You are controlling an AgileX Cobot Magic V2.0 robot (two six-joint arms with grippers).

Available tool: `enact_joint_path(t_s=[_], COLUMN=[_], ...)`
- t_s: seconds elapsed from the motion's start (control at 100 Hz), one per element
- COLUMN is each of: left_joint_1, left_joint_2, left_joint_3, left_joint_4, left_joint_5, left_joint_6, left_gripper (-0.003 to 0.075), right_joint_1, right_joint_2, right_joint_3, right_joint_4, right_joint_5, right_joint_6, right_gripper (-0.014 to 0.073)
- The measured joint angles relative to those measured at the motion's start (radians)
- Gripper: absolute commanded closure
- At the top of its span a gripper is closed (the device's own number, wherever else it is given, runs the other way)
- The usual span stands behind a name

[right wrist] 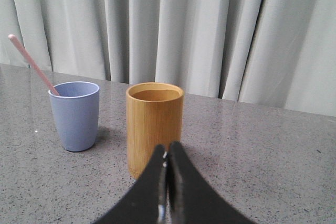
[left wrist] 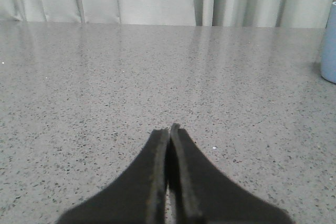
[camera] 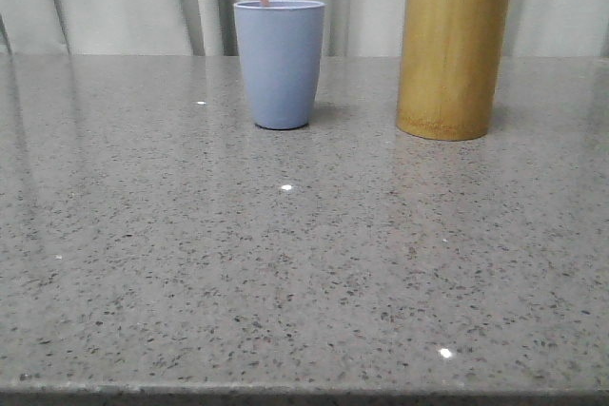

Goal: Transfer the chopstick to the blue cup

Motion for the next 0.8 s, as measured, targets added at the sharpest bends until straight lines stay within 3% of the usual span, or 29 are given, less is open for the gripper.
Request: enact_joint_path(t_s=[0.32,0.8], left_joint_1=[0.000,0.000], left_joint_2=[0.000,0.000], left_joint_3=[0.000,0.000], left_joint_4=[0.000,0.000], left_joint_5=[0.000,0.000], left_joint_6=[0.000,0.000], left_gripper=[0.0739,0.0739], right_joint_1=[0.000,-0.074], right_joint_2=[0.000,-0.044], right_joint_3=[0.011,0.229], right_joint_4=[-0.020,-0.040], right_joint_5=[-0.006,-0.129], right_joint_6=[-0.004,0.032], right_gripper=[0.0699,0.0699])
